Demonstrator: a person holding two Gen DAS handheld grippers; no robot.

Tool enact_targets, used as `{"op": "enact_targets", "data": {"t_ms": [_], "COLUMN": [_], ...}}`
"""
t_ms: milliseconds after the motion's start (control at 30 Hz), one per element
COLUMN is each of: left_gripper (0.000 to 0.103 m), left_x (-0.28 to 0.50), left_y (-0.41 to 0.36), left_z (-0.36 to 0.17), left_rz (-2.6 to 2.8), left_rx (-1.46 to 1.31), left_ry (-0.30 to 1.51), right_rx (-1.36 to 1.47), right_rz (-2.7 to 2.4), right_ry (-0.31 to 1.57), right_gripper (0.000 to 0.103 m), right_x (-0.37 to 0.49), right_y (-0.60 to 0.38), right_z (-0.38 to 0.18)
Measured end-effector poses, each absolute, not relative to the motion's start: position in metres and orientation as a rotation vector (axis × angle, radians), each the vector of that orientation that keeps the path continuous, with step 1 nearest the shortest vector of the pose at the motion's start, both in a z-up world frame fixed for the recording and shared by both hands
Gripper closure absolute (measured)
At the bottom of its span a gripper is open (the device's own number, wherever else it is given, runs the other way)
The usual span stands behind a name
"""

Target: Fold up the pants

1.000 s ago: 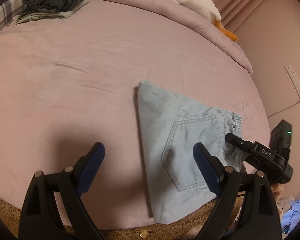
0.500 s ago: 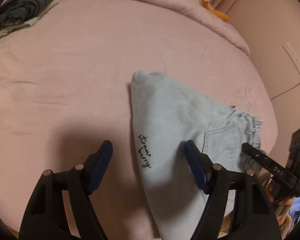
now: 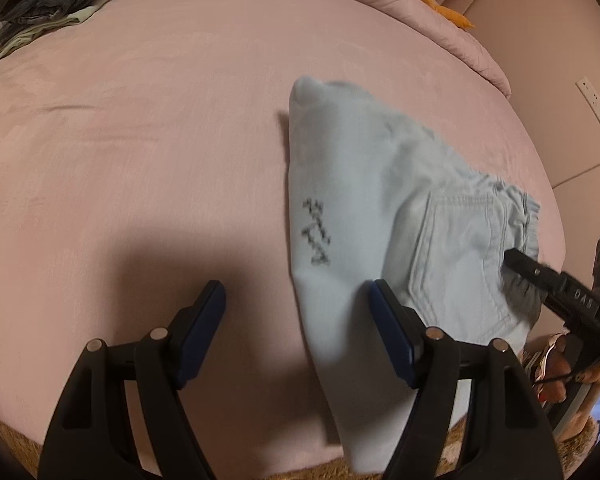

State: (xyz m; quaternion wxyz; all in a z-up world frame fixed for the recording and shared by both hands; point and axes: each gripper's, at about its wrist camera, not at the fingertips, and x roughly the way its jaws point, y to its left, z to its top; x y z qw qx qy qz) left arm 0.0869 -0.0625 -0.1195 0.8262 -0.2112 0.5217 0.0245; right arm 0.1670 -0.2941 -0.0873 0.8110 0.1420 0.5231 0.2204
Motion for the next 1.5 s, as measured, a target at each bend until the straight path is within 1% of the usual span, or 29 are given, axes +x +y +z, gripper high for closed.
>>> {"op": "enact_targets", "data": {"t_ms": [200, 333, 567, 667, 733, 767, 800, 833, 867, 900, 967, 1067, 1167, 1333, 1467, 1500], "left_gripper": [0.03, 0.03, 0.03, 0.029, 0.025, 0.019, 0.017, 0.015, 0.014, 0.014, 0.014, 0.014, 0.016, 0.016, 0.018, 0.018], "left_x": [0.058, 0.047, 0.031, 0.031, 0.034, 0.037, 0.04, 0.044, 0.048, 0.053, 0.065, 0.082, 0.094, 0.1, 0.102, 0.104], "left_y": [-0.067, -0.063, -0.065, -0.059, -0.05, -0.047, -0.045, -0.044, -0.045, -0.045, -0.049, -0.056, -0.061, -0.067, -0.07, -0.071], "left_z": [-0.124, -0.124, -0.121, -0.111, -0.097, -0.092, -0.088, -0.086, -0.086, -0.088, -0.096, -0.109, -0.125, -0.127, -0.127, -0.128], "left_rz": [0.035, 0.009, -0.025, -0.087, -0.126, -0.131, -0.125, -0.114, -0.107, -0.102, -0.095, -0.098, -0.101, -0.089, -0.102, -0.104], "left_rx": [-0.446, -0.508, -0.488, -0.539, -0.588, -0.599, -0.601, -0.593, -0.584, -0.574, -0.559, -0.544, -0.555, -0.524, -0.516, -0.513], "left_ry": [1.126, 1.153, 1.178, 1.135, 1.045, 1.013, 0.992, 0.984, 0.981, 0.986, 1.014, 1.068, 1.121, 1.121, 1.113, 1.114], "right_rx": [0.209, 0.205, 0.191, 0.203, 0.212, 0.207, 0.2, 0.19, 0.188, 0.188, 0.192, 0.217, 0.322, 0.399, 0.437, 0.438], "right_rz": [0.416, 0.404, 0.396, 0.395, 0.397, 0.39, 0.384, 0.383, 0.383, 0.383, 0.393, 0.445, 0.517, 0.551, 0.614, 0.622], "right_ry": [1.122, 1.12, 1.127, 1.126, 1.117, 1.106, 1.096, 1.071, 1.055, 1.033, 1.009, 1.012, 1.059, 1.146, 1.171, 1.174], "right_gripper": [0.062, 0.062, 0.062, 0.062, 0.056, 0.05, 0.045, 0.043, 0.037, 0.027, 0.02, 0.02, 0.02, 0.021, 0.021, 0.024], "right_x": [0.155, 0.15, 0.143, 0.141, 0.139, 0.139, 0.138, 0.138, 0.136, 0.136, 0.14, 0.149, 0.164, 0.179, 0.183, 0.183], "right_y": [-0.293, -0.296, -0.301, -0.304, -0.307, -0.308, -0.309, -0.31, -0.311, -0.312, -0.314, -0.315, -0.318, -0.324, -0.327, -0.326], "right_z": [-0.081, -0.081, -0.082, -0.081, -0.077, -0.075, -0.073, -0.068, -0.066, -0.063, -0.06, -0.063, -0.08, -0.103, -0.11, -0.11]}}
